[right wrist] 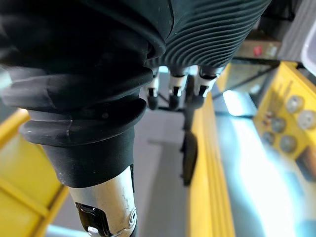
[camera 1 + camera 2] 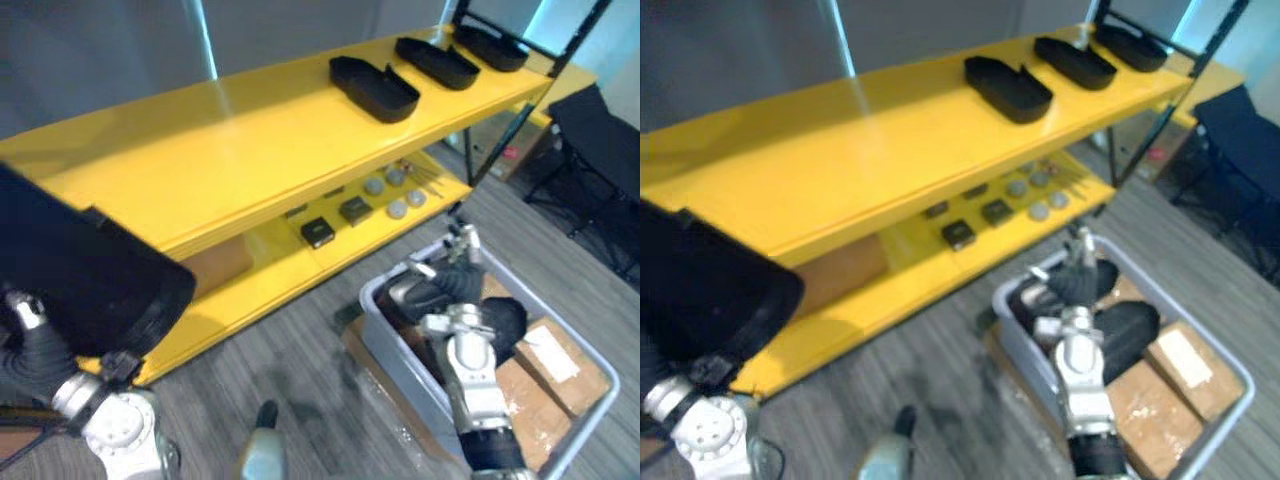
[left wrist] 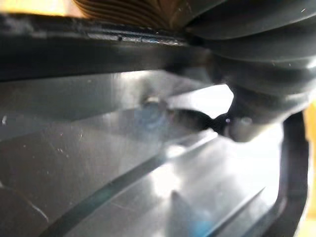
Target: Walk over and take plastic housings, then place them on the shelf
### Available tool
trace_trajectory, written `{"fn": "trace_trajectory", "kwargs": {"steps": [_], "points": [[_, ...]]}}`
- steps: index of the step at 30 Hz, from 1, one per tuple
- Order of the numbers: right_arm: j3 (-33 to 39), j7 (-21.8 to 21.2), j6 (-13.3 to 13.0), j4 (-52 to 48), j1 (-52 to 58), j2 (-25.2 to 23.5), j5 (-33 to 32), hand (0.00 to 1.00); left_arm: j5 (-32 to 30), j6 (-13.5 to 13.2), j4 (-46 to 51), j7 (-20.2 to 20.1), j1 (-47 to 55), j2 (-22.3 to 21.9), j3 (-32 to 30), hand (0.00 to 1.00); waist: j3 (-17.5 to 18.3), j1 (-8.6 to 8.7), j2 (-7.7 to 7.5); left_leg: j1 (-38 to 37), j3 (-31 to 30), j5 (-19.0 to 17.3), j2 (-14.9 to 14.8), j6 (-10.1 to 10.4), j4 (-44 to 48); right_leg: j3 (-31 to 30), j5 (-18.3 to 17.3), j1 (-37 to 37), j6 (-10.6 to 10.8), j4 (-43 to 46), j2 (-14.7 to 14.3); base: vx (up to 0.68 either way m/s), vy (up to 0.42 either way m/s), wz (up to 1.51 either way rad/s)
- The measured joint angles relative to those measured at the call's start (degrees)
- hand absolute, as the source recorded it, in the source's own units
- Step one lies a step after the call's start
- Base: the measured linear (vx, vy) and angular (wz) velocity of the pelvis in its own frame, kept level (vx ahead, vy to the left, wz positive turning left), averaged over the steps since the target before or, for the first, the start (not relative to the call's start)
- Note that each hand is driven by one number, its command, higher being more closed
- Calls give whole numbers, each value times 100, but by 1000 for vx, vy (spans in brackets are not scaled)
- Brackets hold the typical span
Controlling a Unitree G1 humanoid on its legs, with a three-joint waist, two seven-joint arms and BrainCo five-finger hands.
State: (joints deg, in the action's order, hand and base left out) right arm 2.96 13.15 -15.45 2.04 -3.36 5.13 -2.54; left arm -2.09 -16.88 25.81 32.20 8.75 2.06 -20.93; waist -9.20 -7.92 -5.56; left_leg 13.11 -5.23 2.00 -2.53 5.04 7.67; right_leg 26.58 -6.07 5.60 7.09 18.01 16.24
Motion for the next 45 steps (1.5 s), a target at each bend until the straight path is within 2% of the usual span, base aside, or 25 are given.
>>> {"fn": "trace_trajectory", "kwargs": {"steps": [1,2,4,6,8,11,16,18,20,21,22,23,24,26,28,31,32,33,34,35,36,37,40,42,45], "points": [[69,-58,0,-106,72,-39,0,0,32,-65,-8,-200,-169,252,140,100,12,85,-22,13,-137,104,19,-6,-150,-648,-267,-110,-178,99,-94,15,-80,58],[66,-85,-33,-182,88,-68,2,0,137,-138,-23,-354,-267,422,176,100,50,108,-88,35,-192,186,79,-5,-253,-842,-374,-141,-214,-46,-152,20,-130,48],[41,-177,-112,-201,-35,-74,5,0,232,-275,-25,-565,-315,466,175,100,74,60,-156,80,-121,258,128,54,-315,-759,-407,-12,-154,-499,-166,5,-97,-4],[22,-209,-114,-200,-189,-90,2,0,408,-363,-25,-767,-205,413,181,100,6,-45,-58,121,28,287,-8,99,-306,-764,-241,198,136,-1195,-363,-31,-104,-37],[29,-227,-120,-203,-192,-74,-2,0,583,-376,-26,-955,-166,370,248,100,-46,-55,8,165,79,291,-113,116,-177,-756,-235,307,147,-1379,-501,-62,-109,-10],[45,-249,-167,-318,-179,-20,-11,0,670,-429,-26,-1160,-166,192,526,100,-260,95,252,280,83,286,-242,114,70,-467,-266,492,125,-1379,-716,-104,-67,34],[43,-326,-197,-630,-169,-115,-124,0,664,-429,-36,-1315,-161,133,583,100,-312,133,280,607,558,200,-212,-33,308,66,-659,540,218,-1263,-517,-67,30,55],[37,-329,-197,-632,-239,-203,-121,0,646,-429,-18,-1309,-162,162,477,100,-321,38,125,830,1012,-264,-60,-385,1163,152,-1090,515,102,-730,-104,114,158,32],[5,-326,-195,-632,-323,-237,-104,0,604,-426,-18,-1262,-184,215,367,100,-285,18,56,738,1087,-756,243,-369,1565,80,-1079,449,-237,381,346,299,208,46],[13,-314,-185,-630,-403,-196,-90,0,590,-425,-15,-1244,-229,271,385,100,-263,123,81,624,896,-838,426,-498,1565,-164,-673,130,-561,1365,582,263,181,80],[29,-308,-182,-629,-481,-180,-79,0,564,-424,-15,-1242,-261,360,398,100,-258,143,86,520,830,-859,473,-520,1524,-314,-330,-20,-669,1802,671,422,252,88],[47,-294,-179,-606,-683,-157,15,0,549,-422,-16,-1227,-302,602,393,100,-234,191,50,273,659,-876,551,-592,1328,-684,376,-314,-777,2535,767,401,137,72],[28,-301,-183,-580,-952,-142,67,0,550,-419,-19,-1216,-356,797,398,100,-235,223,52,15,490,-883,598,-646,1163,-959,253,-637,-799,3375,745,495,156,69],[21,-289,-188,-450,-1249,-138,119,0,539,-419,-22,-1202,-444,869,394,100,-243,225,93,-530,227,-864,608,-669,807,-1079,-203,-913,-698,4065,572,444,73,66],[17,-291,-188,-355,-1411,-119,122,0,475,-421,-22,-1158,-462,860,409,100,-247,224,157,-980,61,-864,604,-667,526,-1041,-588,-1080,-628,3880,392,390,20,61],[17,-309,-199,-312,-1568,26,115,0,424,-423,-32,-1084,-494,815,416,100,-176,250,297,-1204,-221,-928,488,-562,276,-1017,-892,-1577,-534,2046,-19,284,-85,55],[21,-313,-197,-225,-1586,78,114,0,426,-423,-64,-1073,-497,794,424,100,-152,244,334,-1211,-242,-995,398,-454,283,-1288,-777,-1703,-349,1010,-293,193,-118,33],[31,-313,-196,-176,-1566,87,113,0,424,-423,-111,-1065,-500,795,424,100,-146,249,352,-1220,-270,-1025,380,-405,295,-1448,-671,-1748,-238,589,-383,236,-181,47],[36,-311,-167,-62,-1494,112,112,0,424,-419,-246,-1060,-515,785,453,100,-145,266,352,-1336,-383,-1113,383,-270,302,-1764,-383,-1751,-84,-56,-467,238,-254,61],[36,-312,-155,-44,-1354,124,112,0,374,-403,-338,-1061,-501,749,523,100,-97,286,295,-1420,-455,-1257,414,-81,362,-1971,208,-1726,-126,-346,-460,305,-390,78],[42,-312,-156,-49,-1289,146,112,0,333,-399,-348,-1061,-486,722,565,100,-74,344,288,-1414,-540,-1377,422,10,468,-1976,549,-1650,-68,-331,-468,304,-417,90],[74,-313,-146,-36,-1180,340,111,0,247,-397,-384,-1102,-367,420,670,100,44,380,625,-1329,-690,-1525,103,131,618,-1643,442,-1436,-178,-354,-702,242,-348,72],[433,-318,-146,-152,-1096,593,110,0,152,-381,-398,-1219,-382,308,759,100,240,429,938,-1302,-752,-1488,-232,262,432,-1201,345,-1268,-338,-467,-922,200,-245,71],[1005,-301,-140,-301,-986,741,119,0,153,-374,-412,-1321,-620,316,951,100,252,578,955,-1302,-415,-1231,-326,309,259,-808,284,-1031,-430,-502,-877,140,-158,102],[1630,-161,-102,-1109,-816,918,297,0,172,-365,-530,-1374,-1084,494,1134,100,274,704,926,-1397,879,-970,-359,63,12,-645,279,-840,-434,-622,-795,50,-45,49]]}}
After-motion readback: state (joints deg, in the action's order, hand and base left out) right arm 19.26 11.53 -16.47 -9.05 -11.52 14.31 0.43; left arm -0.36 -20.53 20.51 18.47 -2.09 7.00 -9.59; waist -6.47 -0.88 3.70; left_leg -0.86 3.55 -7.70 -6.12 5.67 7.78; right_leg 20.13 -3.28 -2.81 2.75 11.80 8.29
